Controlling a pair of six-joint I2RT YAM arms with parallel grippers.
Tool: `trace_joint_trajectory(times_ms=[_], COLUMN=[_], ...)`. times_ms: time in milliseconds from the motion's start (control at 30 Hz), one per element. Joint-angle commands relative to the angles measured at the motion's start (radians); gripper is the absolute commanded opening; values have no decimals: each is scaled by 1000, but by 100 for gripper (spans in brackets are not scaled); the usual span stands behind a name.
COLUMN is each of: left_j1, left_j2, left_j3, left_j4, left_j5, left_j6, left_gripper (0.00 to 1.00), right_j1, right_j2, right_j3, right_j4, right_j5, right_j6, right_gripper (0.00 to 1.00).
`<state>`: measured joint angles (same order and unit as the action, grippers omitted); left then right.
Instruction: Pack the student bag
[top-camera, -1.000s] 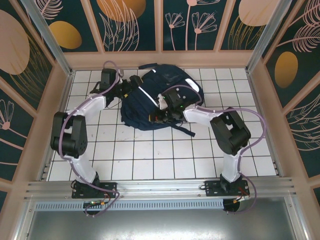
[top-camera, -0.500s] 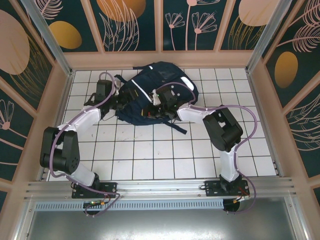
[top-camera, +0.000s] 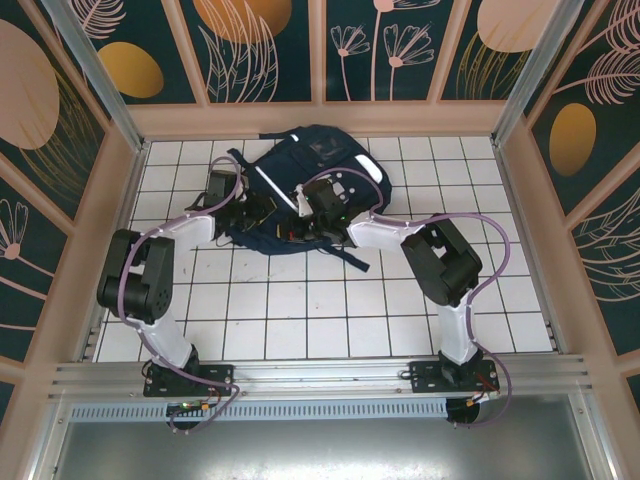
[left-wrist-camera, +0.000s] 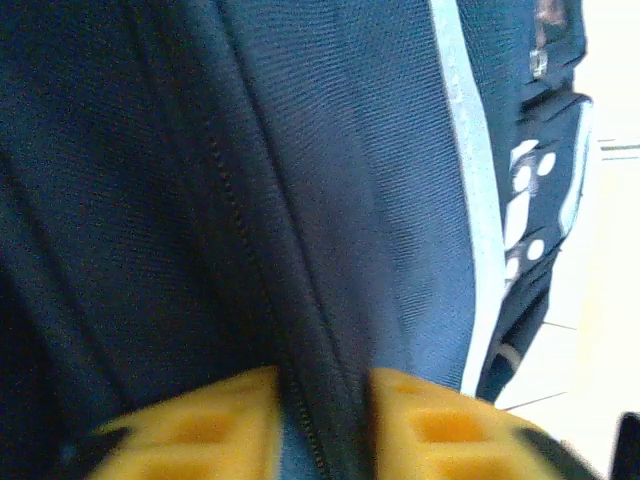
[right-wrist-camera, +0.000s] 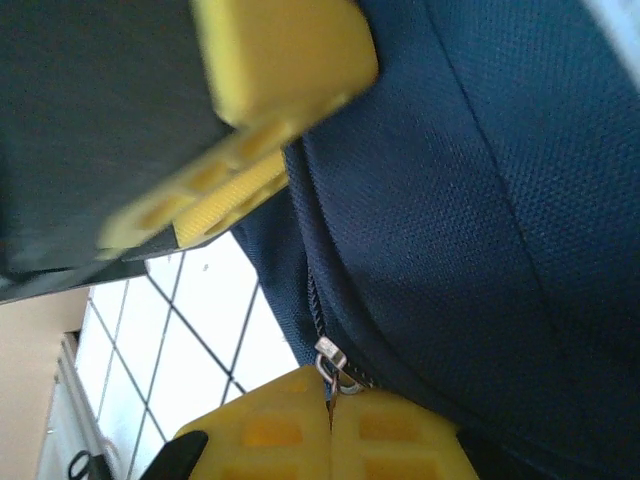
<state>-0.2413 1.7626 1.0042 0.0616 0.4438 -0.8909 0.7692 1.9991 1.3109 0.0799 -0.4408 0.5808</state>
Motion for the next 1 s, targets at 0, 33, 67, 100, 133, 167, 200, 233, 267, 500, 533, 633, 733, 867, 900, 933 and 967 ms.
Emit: trace_joint_trajectory(times_ms=[0, 33, 67, 100, 133, 167, 200, 233, 267, 500, 533, 633, 733, 867, 900, 933, 967], left_j1=[-21, -23, -22, -22, -22, -22, -22, -22, -22, -23, -23, -22, -22, -22, -23, -22, -23], left_j2=[49, 47, 42, 35, 27, 17, 10, 1, -9, -41, -41, -43, -42, -74, -82, -90, -100], left_j3=[-2, -5, -7, -8, -4, 3, 12, 27, 39, 89, 92, 97, 101, 94, 85, 73, 61], left_j4=[109, 114, 114, 113, 105, 90, 72, 48, 24, -59, -65, -83, -91, -107, -103, -92, -79], left_j5=[70, 75, 76, 76, 73, 69, 64, 55, 47, 43, 38, 38, 54, 68, 74, 78, 82], left_j6=[-2, -1, 1, 4, 11, 23, 35, 51, 68, 106, 111, 115, 115, 118, 112, 101, 90], left_gripper=[4, 0, 0, 0, 0, 0, 0, 0, 0, 0, 0, 0, 0, 0, 0, 0, 0], right_j1=[53, 52, 49, 45, 36, 23, 12, -4, -21, -158, -179, -200, -245, -345, -354, -361, -365], right_j2=[-99, -103, -105, -108, -113, -120, -128, -139, -149, -186, -188, -218, -218, -179, -175, -170, -167], right_j3=[2, 0, -1, -9, -26, -51, -73, -96, -120, -218, -219, -233, -215, -149, -139, -127, -119], right_j4=[20, -10, -49, -74, -95, -111, -127, -148, -170, -243, -252, -275, -309, -321, -317, -314, -313], right_j5=[-82, -59, -29, -13, -4, 4, 11, 21, 35, 107, 102, 147, 249, 329, 346, 354, 354], right_j6=[-111, -130, -151, -165, -180, -192, -202, -216, -236, -345, -350, -401, -455, -463, -463, -463, -460], right_gripper=[0, 0, 0, 0, 0, 0, 0, 0, 0, 0, 0, 0, 0, 0, 0, 0, 0])
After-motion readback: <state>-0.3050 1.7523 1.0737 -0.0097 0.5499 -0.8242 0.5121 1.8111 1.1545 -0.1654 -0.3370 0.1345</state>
